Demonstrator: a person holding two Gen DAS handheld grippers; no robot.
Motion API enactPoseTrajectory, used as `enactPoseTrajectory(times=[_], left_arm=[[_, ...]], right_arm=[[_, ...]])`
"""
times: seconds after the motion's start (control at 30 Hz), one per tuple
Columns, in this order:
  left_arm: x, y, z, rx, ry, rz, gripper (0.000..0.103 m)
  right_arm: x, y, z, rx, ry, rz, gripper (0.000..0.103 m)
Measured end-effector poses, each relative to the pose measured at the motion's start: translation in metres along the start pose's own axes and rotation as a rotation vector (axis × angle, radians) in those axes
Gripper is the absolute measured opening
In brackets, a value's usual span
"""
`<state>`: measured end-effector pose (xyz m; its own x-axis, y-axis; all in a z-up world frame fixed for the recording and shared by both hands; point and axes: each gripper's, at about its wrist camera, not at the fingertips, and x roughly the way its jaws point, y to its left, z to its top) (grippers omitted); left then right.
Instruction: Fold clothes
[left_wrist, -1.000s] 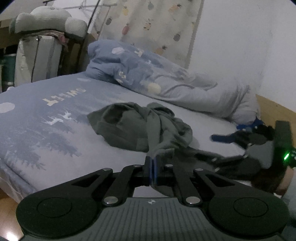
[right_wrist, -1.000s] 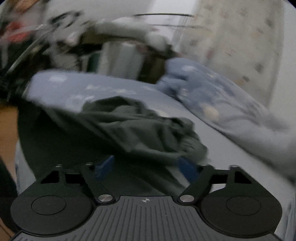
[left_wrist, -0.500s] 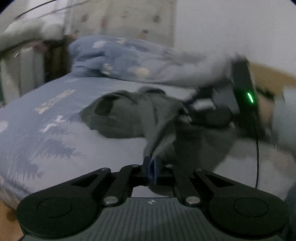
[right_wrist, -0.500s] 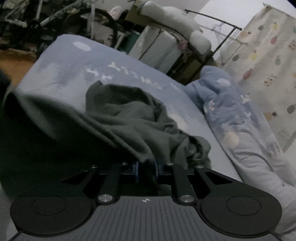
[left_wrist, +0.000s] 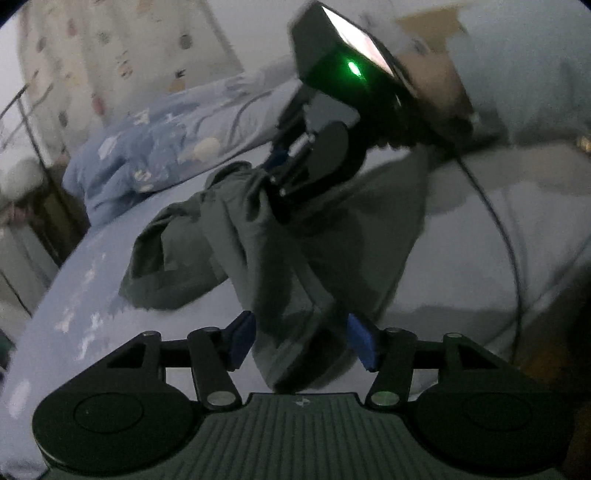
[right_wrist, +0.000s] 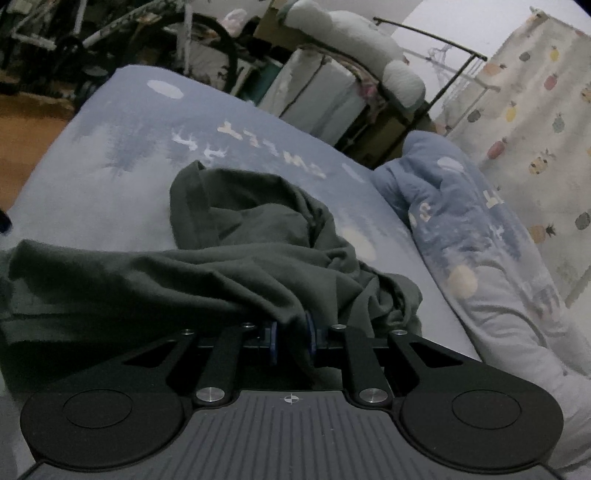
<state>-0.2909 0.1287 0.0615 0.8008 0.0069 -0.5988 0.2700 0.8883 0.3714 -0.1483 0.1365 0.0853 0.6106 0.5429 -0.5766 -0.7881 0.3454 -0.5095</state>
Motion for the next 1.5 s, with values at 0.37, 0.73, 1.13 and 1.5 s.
enactPoseTrajectory(times=[0.37,0.73,1.13,1.5], left_arm=[[0.010,0.021,0.002,-0.088,0.011,0.090,0.009],[-0.007,0.105,-0.022,-0.643,-0.088,0.162,0.008],[0.000,0.126,-0.025,-0.690,-0.101,0.164,0.008],[-0.046,0.144,0.010,-0.679,-0.286,0.191,0.008]], right_arm=[[0.000,-0.008,-0.007,0.047,-0.009,-0.020,0.019],[-0.034,-0.012,-0.021,0.012,-0.020,-0.069,0.069],[0.013,0.022,-0.018,-0.179,0.040,-0.040,0.035],[-0.061,-0.037,0.035,0.104,-0.122,-0.185,0.004]])
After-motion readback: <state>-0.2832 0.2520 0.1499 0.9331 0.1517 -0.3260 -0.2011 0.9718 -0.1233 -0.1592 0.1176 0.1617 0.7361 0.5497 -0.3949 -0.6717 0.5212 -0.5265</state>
